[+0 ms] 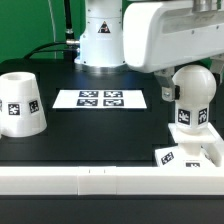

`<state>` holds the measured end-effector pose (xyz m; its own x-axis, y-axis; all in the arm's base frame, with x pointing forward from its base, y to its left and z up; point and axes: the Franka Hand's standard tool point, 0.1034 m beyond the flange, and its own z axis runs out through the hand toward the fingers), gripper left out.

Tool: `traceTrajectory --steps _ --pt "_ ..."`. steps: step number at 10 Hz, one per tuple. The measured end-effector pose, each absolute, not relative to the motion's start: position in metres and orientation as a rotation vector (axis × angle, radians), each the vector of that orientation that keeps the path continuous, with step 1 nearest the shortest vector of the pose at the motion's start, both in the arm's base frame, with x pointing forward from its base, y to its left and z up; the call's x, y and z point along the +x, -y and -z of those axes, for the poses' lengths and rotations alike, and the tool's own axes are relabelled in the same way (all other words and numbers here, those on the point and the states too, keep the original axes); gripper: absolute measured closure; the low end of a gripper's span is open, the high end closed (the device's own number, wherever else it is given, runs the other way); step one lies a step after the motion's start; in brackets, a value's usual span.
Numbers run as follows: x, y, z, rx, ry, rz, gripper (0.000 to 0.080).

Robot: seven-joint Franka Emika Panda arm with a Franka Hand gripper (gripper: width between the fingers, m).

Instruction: Assemble lamp

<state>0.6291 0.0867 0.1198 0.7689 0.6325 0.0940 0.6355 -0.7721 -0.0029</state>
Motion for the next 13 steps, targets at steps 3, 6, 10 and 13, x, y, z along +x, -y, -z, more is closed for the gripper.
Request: traceTrajectory --steps 3,6,10,13 --pt "0.6287 -0.0906 -0.1201 -2.792 1.413 0.134 0.0101" --pt "0.6285 -0.0882 -0.1189 -2.567 1.842 0.111 0.0101" --pt "0.6283 -0.0865 -0.1175 -2.315 2.19 0.085 0.0101" --pt "0.6286 -0.083 -0.1169 -2.219 2.301 0.071 0.0101"
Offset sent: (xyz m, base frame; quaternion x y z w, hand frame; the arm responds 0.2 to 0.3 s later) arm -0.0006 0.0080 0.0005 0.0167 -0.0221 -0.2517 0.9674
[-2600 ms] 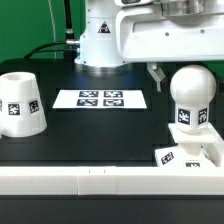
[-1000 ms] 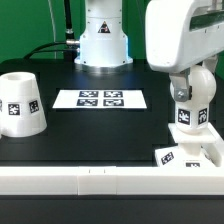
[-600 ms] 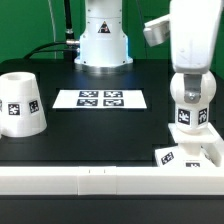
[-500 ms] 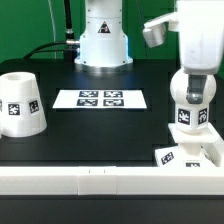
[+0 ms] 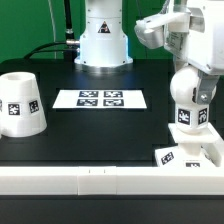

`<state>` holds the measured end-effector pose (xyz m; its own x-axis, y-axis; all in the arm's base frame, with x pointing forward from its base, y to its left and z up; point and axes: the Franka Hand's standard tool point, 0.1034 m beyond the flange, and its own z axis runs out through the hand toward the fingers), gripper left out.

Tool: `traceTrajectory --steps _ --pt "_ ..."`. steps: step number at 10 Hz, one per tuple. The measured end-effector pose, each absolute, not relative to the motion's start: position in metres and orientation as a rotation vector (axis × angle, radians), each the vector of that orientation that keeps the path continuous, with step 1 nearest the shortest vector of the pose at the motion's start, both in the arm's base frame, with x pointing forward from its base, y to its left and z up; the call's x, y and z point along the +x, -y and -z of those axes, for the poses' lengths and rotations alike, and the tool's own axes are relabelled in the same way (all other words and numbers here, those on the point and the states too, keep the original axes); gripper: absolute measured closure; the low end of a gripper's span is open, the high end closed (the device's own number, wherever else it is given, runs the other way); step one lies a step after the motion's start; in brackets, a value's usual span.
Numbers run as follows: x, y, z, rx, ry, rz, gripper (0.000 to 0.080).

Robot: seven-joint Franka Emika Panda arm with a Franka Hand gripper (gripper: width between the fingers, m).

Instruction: Assemble lamp

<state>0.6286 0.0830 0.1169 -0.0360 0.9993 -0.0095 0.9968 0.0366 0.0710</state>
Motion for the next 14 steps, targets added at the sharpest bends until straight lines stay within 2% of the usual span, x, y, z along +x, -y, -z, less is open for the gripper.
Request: traceTrajectory --steps 1,5,14 --pt "0.6286 -0.0827 -0.1167 2.146 -2.216 -0.069 0.0223" --pt "0.6286 -0.0806 -0.1166 2.216 -2.159 -0.053 0.0223" --pt "0.628 -0.0847 -0.1157 2.844 -1.287 -0.087 0.0222"
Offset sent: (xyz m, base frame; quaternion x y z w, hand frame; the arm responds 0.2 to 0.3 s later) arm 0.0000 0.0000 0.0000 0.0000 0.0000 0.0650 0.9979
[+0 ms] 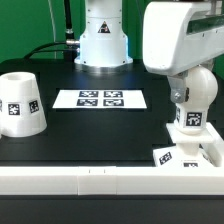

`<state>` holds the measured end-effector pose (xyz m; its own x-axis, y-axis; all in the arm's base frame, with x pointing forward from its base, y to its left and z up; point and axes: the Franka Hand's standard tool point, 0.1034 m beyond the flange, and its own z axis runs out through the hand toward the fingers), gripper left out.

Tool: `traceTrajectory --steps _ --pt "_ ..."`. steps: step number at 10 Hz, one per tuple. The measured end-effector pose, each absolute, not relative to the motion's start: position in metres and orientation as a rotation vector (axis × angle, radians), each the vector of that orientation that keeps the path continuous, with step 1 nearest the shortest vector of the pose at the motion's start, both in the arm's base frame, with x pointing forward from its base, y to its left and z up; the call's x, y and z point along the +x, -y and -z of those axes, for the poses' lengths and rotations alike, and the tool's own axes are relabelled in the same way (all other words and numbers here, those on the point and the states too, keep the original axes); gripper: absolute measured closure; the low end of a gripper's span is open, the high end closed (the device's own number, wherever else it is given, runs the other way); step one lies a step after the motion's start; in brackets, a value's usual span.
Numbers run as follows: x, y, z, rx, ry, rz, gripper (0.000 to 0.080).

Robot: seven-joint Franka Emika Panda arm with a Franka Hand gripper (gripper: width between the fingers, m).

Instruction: Assemble lamp

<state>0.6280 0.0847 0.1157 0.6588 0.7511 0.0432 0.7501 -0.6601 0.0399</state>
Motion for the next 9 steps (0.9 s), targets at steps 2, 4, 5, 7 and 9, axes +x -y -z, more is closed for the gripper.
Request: traceTrajectory --steps 2,4,5,7,9 --pt "0.6278 -0.0853 -0.1154 2.941 -1.061 -0.089 0.0221" --pt "0.6276 -0.0855 -0.1152 3.003 -0.889 -0.09 0.0221" --pt "0.6271 -0.0867 -0.1149 3.08 -0.677 -0.092 0.0221" --pt "0.6272 -0.0859 -0.1147 3.157 -0.378 -0.092 0.0221" --pt "0.6281 -0.0828 -0.1155 3.213 -0.047 -0.085 0.0221"
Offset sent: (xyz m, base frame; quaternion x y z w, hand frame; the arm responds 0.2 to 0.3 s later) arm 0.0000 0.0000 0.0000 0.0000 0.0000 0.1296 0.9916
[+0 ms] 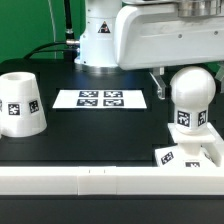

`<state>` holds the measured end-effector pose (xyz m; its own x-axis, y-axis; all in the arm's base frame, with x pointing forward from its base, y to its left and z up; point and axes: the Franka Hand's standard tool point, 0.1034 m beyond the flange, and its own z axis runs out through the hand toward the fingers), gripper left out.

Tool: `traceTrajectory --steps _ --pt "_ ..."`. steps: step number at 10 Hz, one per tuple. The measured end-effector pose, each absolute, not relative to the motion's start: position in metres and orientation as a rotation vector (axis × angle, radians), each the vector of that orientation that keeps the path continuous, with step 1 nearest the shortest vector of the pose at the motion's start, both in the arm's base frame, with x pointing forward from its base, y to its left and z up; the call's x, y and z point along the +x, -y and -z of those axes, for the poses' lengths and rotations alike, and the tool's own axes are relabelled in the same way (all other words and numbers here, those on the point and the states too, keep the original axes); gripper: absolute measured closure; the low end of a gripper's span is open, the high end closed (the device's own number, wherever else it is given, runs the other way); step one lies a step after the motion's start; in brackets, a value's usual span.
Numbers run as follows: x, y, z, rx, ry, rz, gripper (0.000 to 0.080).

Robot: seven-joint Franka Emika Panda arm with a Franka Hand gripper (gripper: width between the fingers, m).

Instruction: Assemble lamp

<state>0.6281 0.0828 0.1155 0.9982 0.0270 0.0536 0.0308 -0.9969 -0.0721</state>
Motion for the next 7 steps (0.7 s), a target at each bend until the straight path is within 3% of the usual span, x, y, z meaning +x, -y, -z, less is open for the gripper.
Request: traceTrajectory --steps 7 --pt "0.6276 -0.0826 -0.1162 -2.972 -0.69 0.029 0.0221"
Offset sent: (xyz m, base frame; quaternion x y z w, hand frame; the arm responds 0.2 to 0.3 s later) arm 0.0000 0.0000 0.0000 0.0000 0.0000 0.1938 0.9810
